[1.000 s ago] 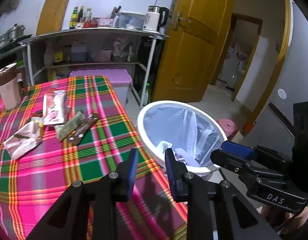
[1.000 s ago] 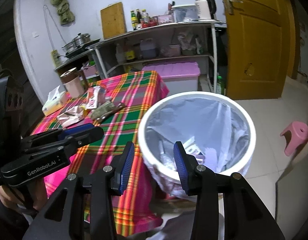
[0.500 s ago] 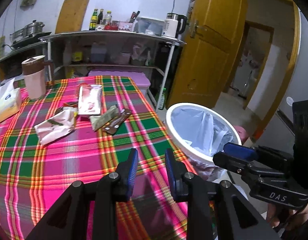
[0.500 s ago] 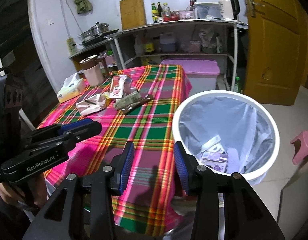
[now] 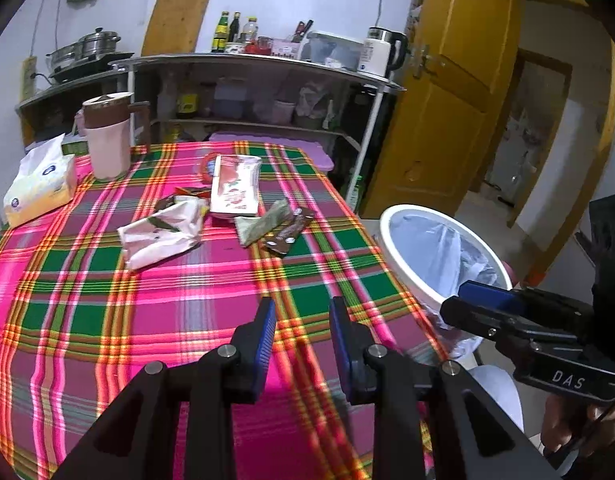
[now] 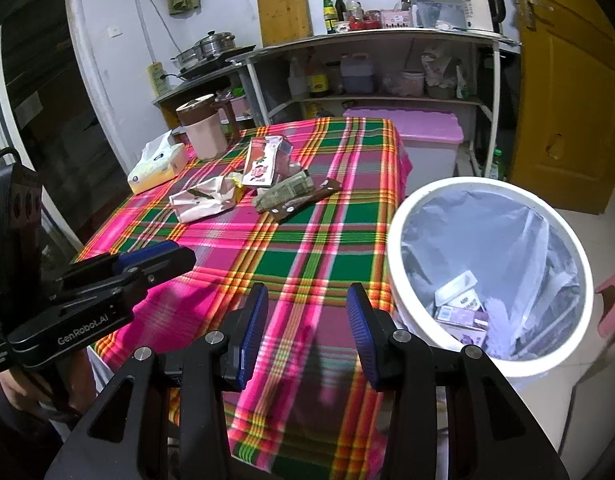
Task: Collect trash
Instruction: 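Move both tools back over the table toward the wrappers, then grasp the white paper wrapper with the left gripper while the right gripper grasps the brown snack stick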
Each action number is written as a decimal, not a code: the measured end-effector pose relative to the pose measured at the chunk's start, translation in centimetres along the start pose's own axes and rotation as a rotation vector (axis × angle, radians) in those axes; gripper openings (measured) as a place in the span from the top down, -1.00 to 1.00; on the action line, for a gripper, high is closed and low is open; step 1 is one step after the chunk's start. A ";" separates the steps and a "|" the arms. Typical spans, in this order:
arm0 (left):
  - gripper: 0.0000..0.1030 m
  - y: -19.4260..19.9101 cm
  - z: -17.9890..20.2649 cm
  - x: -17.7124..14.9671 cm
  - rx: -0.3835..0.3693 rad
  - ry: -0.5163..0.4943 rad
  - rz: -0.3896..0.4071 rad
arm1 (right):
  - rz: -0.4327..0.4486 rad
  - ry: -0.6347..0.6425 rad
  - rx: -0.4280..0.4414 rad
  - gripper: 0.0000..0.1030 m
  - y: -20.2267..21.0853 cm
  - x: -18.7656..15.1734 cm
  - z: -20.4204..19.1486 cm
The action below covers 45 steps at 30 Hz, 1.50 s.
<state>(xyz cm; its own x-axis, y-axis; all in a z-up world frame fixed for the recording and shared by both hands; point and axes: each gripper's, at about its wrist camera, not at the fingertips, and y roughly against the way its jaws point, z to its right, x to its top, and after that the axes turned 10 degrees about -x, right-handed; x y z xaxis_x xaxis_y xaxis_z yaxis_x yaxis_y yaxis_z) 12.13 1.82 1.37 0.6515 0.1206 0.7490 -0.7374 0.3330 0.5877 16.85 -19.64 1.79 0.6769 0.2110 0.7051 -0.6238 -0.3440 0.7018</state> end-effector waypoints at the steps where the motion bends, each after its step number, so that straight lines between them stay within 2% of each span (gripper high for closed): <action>1: 0.47 0.0 -0.4 0.1 0.010 0.003 0.002 | -0.001 0.001 0.001 0.18 -0.1 0.1 -0.1; 8: 0.46 0.1 -3.2 0.6 0.063 0.026 0.014 | -0.017 -0.005 0.017 0.18 -1.7 1.3 -0.8; 15: 0.26 0.0 -6.4 2.2 0.118 0.032 0.043 | -0.028 0.006 0.032 0.18 -3.4 2.8 -2.2; 23: 0.18 -1.5 -10.0 4.2 0.146 0.000 0.033 | -0.060 -0.017 0.040 0.18 -6.2 4.5 -3.2; 33: 0.03 -4.4 -12.7 6.2 0.108 -0.048 -0.007 | -0.110 -0.064 0.010 0.18 -10.7 6.3 -3.6; 45: 0.02 -6.8 -13.1 5.1 0.032 -0.045 -0.128 | -0.151 -0.119 -0.052 0.18 -16.0 8.2 -3.4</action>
<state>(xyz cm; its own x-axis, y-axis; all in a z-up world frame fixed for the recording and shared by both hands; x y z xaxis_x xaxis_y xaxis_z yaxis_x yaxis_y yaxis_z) 22.84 12.45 -2.84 0.7322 0.0367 0.6800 -0.6548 0.3125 0.6882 31.02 -9.27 -3.32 0.8042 0.1456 0.5763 -0.5285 -0.2684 0.8054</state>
